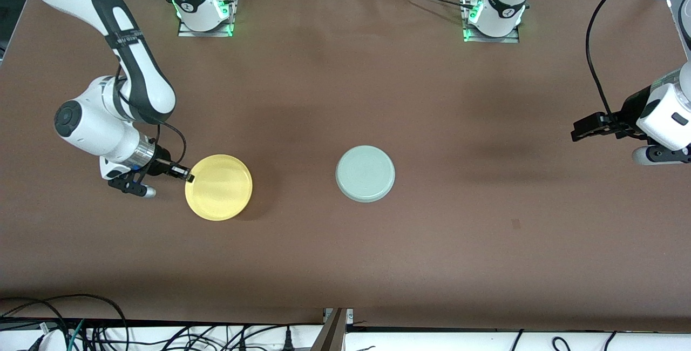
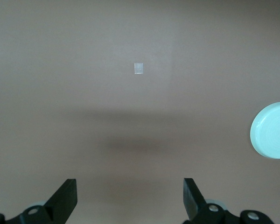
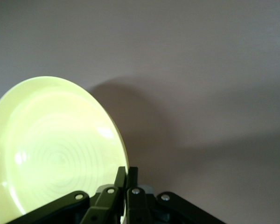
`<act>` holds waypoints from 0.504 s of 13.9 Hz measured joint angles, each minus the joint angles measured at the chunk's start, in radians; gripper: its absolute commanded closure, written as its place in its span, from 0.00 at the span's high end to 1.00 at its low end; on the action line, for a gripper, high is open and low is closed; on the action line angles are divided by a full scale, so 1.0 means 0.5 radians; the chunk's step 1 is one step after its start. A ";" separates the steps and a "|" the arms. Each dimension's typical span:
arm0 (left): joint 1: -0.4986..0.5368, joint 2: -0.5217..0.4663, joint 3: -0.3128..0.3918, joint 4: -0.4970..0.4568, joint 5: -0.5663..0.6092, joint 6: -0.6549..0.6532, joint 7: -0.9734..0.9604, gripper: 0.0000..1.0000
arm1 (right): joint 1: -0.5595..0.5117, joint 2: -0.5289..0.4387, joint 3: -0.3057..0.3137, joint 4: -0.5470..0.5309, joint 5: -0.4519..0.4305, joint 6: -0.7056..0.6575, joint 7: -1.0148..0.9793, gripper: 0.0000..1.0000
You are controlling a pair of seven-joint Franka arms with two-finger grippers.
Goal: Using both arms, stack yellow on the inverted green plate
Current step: 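Lift the yellow plate with the right gripper toward the green plate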
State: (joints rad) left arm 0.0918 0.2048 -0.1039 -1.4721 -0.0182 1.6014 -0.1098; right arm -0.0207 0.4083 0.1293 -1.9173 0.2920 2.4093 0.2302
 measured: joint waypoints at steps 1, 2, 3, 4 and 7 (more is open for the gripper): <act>0.000 0.005 0.000 0.000 0.000 0.002 -0.002 1.00 | 0.037 -0.001 0.011 0.091 0.000 -0.075 0.099 0.00; 0.001 0.010 0.001 0.000 0.000 0.004 -0.002 1.00 | 0.099 0.001 0.017 0.152 0.001 -0.110 0.183 0.00; 0.002 0.014 0.001 0.000 0.000 0.005 -0.003 1.00 | 0.194 0.007 0.021 0.192 0.000 -0.120 0.287 0.00; 0.005 0.018 0.002 0.000 0.000 0.006 -0.003 1.00 | 0.318 0.021 0.022 0.225 0.001 -0.119 0.432 0.00; 0.011 0.028 0.002 0.000 0.000 0.010 -0.003 1.00 | 0.657 0.154 0.023 0.397 -0.001 -0.095 0.959 0.00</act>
State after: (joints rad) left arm 0.0973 0.2186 -0.1029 -1.4720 -0.0182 1.6063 -0.1114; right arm 0.3080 0.4855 0.1406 -1.7187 0.2916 2.3619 0.7099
